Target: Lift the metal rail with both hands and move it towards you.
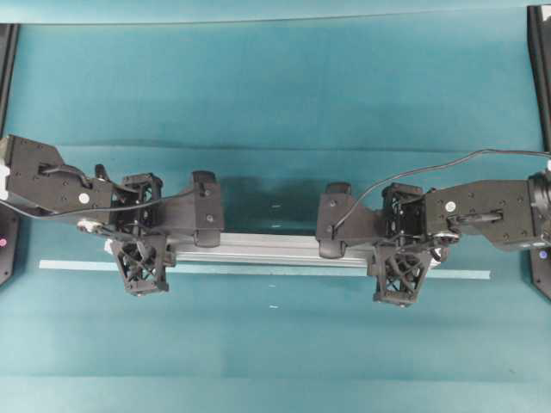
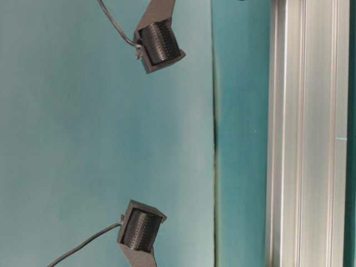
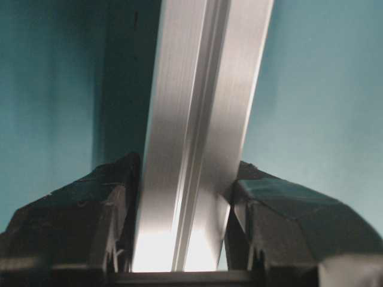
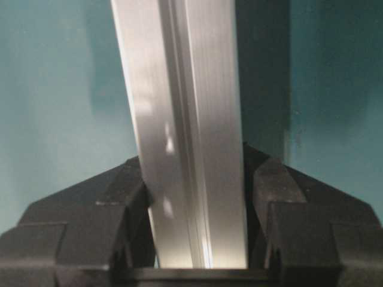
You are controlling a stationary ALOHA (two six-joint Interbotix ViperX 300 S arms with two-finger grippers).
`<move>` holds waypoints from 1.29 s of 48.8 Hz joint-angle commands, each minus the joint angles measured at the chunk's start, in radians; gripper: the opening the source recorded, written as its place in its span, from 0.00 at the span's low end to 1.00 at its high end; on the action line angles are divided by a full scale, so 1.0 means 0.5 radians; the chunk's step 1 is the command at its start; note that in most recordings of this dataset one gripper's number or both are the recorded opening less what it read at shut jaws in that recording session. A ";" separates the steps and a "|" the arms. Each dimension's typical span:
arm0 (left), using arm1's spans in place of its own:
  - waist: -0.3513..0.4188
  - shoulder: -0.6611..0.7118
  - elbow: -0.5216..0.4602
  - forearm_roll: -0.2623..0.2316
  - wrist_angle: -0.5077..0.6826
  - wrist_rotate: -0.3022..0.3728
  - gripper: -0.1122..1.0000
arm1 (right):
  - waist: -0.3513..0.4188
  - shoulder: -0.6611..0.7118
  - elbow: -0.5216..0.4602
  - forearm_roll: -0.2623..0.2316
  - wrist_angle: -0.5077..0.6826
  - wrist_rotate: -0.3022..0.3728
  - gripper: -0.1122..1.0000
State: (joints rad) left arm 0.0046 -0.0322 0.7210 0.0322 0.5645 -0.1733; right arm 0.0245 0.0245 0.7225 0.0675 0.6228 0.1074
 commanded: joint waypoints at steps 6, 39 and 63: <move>0.015 -0.018 -0.034 -0.009 -0.046 -0.163 0.38 | 0.025 0.006 -0.003 0.009 -0.046 0.009 0.47; 0.009 -0.012 -0.018 -0.012 -0.123 -0.190 0.38 | -0.031 0.015 0.015 -0.031 -0.110 0.009 0.46; -0.006 -0.009 0.043 -0.012 -0.212 -0.267 0.38 | -0.040 0.025 0.012 -0.031 -0.150 0.012 0.46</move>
State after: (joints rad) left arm -0.0092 -0.0230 0.7532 0.0322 0.4801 -0.2178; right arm 0.0123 0.0337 0.7394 0.0491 0.5737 0.1028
